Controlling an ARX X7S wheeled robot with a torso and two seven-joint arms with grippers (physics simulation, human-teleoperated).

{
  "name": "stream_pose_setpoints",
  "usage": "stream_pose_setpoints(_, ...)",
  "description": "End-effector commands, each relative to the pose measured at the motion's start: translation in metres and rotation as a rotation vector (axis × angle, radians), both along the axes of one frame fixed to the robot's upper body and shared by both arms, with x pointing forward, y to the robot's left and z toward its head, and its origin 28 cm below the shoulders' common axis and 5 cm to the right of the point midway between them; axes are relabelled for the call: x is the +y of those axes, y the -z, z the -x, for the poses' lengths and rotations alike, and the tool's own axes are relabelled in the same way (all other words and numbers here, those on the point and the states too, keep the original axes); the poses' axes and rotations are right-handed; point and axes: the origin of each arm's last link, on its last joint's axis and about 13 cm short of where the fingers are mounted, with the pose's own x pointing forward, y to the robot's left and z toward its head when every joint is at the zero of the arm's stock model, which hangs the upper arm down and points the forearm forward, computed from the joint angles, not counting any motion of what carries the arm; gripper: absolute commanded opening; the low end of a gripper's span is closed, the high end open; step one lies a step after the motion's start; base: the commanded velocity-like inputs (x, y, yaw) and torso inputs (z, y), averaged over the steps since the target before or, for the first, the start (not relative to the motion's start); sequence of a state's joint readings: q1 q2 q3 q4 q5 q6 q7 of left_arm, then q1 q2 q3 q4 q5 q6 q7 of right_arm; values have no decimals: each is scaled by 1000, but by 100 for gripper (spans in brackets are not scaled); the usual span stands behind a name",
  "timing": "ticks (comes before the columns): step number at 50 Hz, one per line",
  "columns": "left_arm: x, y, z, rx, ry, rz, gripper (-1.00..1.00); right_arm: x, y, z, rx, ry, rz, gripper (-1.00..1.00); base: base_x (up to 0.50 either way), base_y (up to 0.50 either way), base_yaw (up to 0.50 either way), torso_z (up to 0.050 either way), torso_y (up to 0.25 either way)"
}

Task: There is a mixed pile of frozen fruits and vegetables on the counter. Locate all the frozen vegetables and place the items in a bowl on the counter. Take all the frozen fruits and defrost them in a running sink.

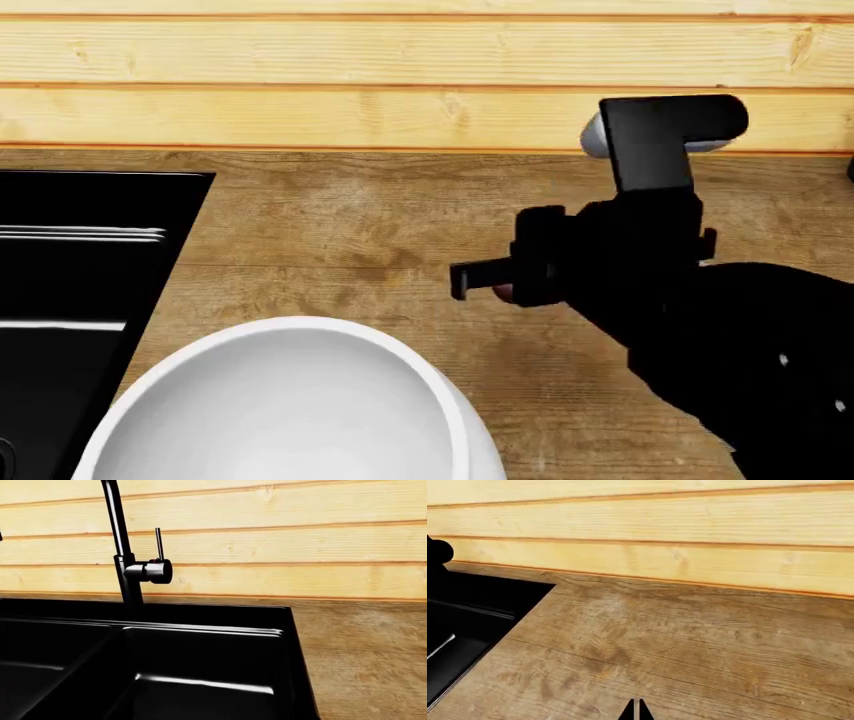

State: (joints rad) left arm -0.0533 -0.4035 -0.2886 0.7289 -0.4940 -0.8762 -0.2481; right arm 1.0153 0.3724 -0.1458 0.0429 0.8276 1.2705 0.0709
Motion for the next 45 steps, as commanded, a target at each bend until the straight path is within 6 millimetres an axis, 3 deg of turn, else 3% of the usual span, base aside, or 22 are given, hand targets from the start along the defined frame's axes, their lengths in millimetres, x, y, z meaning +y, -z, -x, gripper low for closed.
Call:
stream_pose_setpoints(1,2,-3,4,-32,-6,13,100,-9,-9,51,-352,131,84,-100,0,0,0,0,0)
stream_pose_setpoints(5,1,-2,6,-29,2,6,100,-8,-2,78,-440,187,42,-100,0,0,0,0,0)
stream_pose_setpoints(11,-1,-3,4,-28,7,1,100,-12,-12,110,-527,228,34,-100,0,0,0,0,0)
stream_pose_setpoints(17,-2,-3,7,-26,18,0,100,-10,8,130,-567,247,3,-100,0,0,0,0,0)
stream_pose_setpoints(18,-4,-4,4,-27,20,1,100,-10,23,135,-580,257,17,-100,0,0,0,0,0)
stream_pose_setpoints(22,-8,-3,0,-22,28,-3,100,-8,40,147,-594,302,-20,-100,0,0,0,0,0)
stream_pose_setpoints(23,-7,-3,1,-24,30,2,100,-8,45,146,-586,342,61,-100,0,0,0,0,0)
stream_pose_setpoints(24,-7,-4,3,-28,34,-1,100,-5,46,148,-609,272,143,-100,0,0,0,0,0)
stream_pose_setpoints(25,-5,-3,4,-26,33,0,100,-7,41,147,-603,337,28,-100,0,0,0,0,0)
stream_pose_setpoints(34,-11,-11,6,-41,55,15,100,-13,35,152,-612,383,74,-100,-16,0,0,0,0)
stream_pose_setpoints(45,-11,-8,4,-33,60,16,100,-16,31,155,-613,396,57,-100,-469,0,0,0,1)
